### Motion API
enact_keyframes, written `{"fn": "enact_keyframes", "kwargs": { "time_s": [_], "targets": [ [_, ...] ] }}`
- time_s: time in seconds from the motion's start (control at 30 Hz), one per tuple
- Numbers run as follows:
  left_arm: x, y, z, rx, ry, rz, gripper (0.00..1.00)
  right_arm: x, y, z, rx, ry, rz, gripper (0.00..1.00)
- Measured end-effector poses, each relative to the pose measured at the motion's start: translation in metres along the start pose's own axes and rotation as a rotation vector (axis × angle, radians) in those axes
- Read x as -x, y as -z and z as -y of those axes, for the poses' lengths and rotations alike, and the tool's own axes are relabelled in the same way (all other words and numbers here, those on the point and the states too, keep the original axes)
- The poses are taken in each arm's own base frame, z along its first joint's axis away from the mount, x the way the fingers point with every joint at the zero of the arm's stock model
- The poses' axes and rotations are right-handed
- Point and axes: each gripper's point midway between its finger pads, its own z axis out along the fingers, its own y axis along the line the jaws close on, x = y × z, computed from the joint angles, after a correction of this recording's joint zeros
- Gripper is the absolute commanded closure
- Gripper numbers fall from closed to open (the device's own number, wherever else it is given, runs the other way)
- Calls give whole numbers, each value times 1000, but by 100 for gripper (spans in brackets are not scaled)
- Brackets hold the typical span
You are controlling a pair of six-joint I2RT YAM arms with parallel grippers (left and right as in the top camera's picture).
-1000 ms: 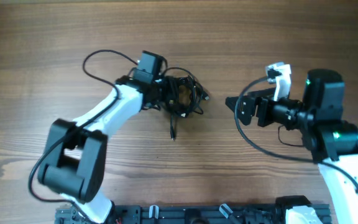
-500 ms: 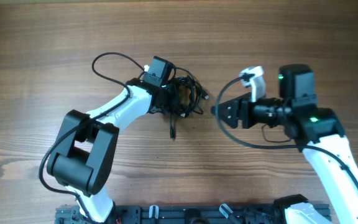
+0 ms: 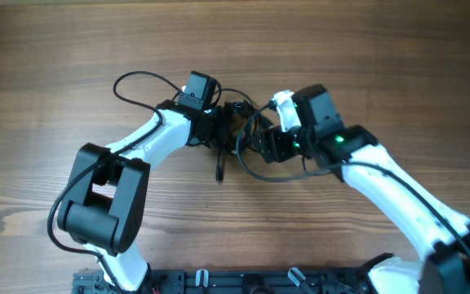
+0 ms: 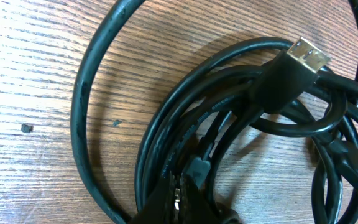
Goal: Untangle cables
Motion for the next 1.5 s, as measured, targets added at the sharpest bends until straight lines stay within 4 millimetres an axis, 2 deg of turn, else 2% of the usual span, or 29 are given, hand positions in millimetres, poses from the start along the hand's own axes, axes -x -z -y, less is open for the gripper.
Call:
{"fn": "enact_keyframes", "kwargs": {
  "time_s": [0.13,0.2,0.23,0.27,0.33,0.4,0.57,0.73,0.83,0.9,1.03,1.2,1.33,1.5],
  "targets": [
    [0,0,0,-2,0,-1,92,-8,-33,-1,65,-14,-50,29],
    [0,0,0,-2,0,-1,92,-12,-46,-3,102,-21,-72,34],
    [0,0,0,-2,0,-1,92,-17,-55,-3,124,-32,-91,50],
    [0,0,1,-3,0,-1,92,-19,-58,-3,129,-40,-98,59],
    [0,0,1,-3,0,0,92,-19,-62,-3,142,-52,-100,82],
    [0,0,1,-4,-1,1,92,-17,-63,-6,156,-56,-94,95],
    [1,0,1,-5,-1,2,92,-3,-53,-25,258,-78,-49,96],
    [0,0,2,-12,-1,-1,92,38,1,-50,419,-103,95,96],
    [0,0,4,-19,-1,-4,92,57,40,-55,497,-150,166,96],
    [0,0,4,-19,-1,-5,92,63,58,-55,538,-195,187,96],
    [-2,0,6,-30,-2,-12,93,70,80,-50,630,-255,194,96],
    [-4,0,8,-37,-5,-19,94,72,95,-34,680,-308,203,96],
    [-4,0,5,-20,-7,-13,96,75,105,-6,666,-373,233,96],
    [2,0,-12,76,-5,28,96,67,109,25,618,-477,234,96]
  ]
}}
